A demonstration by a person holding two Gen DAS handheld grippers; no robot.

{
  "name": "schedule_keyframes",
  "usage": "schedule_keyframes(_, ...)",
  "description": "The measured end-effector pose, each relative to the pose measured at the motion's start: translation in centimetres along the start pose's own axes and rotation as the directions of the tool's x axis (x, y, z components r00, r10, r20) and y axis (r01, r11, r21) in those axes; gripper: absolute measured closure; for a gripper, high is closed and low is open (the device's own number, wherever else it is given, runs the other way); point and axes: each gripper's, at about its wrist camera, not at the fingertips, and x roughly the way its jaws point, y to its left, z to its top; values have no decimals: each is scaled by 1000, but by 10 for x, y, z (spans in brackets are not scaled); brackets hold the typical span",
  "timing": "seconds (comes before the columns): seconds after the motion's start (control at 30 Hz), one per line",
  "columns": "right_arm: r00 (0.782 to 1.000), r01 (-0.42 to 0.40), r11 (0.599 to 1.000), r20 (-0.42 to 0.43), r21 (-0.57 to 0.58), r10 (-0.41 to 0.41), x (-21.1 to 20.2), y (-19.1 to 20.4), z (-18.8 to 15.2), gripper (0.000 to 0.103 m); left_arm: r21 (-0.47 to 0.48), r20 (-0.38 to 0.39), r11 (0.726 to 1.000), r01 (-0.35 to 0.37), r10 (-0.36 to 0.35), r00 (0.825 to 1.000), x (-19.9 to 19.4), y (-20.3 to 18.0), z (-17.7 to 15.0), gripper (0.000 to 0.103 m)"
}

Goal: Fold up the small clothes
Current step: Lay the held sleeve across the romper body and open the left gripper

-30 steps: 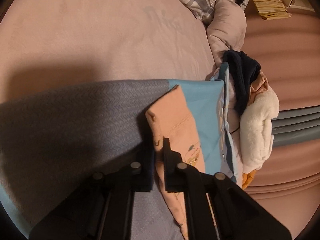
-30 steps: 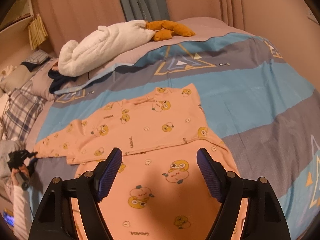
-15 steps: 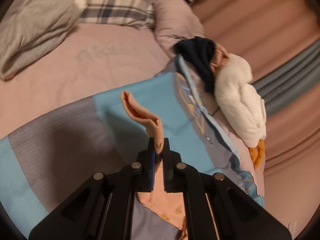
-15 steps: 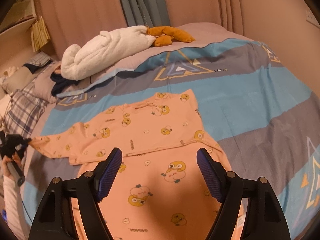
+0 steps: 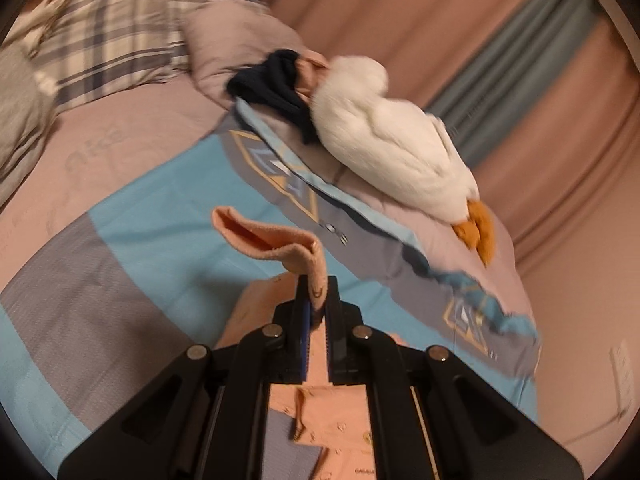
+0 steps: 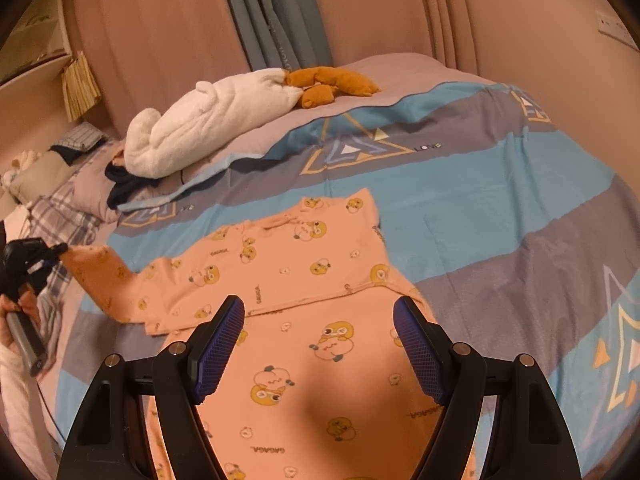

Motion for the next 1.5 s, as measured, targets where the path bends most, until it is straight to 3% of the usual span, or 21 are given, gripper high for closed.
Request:
schedule_keyframes(0.27,1000,-2,1000,-6,18,2,-2,-11,-3,24,146,-81,989,-3,15,997,21,-42,-37,98)
schedule_keyframes(0.6,1000,5,999,-10,48,-5,-4,-24,-7,24,247,-156,969,20,20,988,42,-76,-77,98)
schedule_keyframes(0.93,1000,17,998,-19,56,-15,-3,-31,-7,24,347,-272,938,24,76,959,81,-92,-132,97)
schedule_keyframes(1.17,999,32,998,-25,54,-31,-2,-35,-7,24,374,-328,927,18,114,938,99,-89,-158,97)
schedule_keyframes(1.5,999,30,998,-37,56,-28,1,-36,-10,24,350,-382,937,1,142,913,115,-78,-175,96)
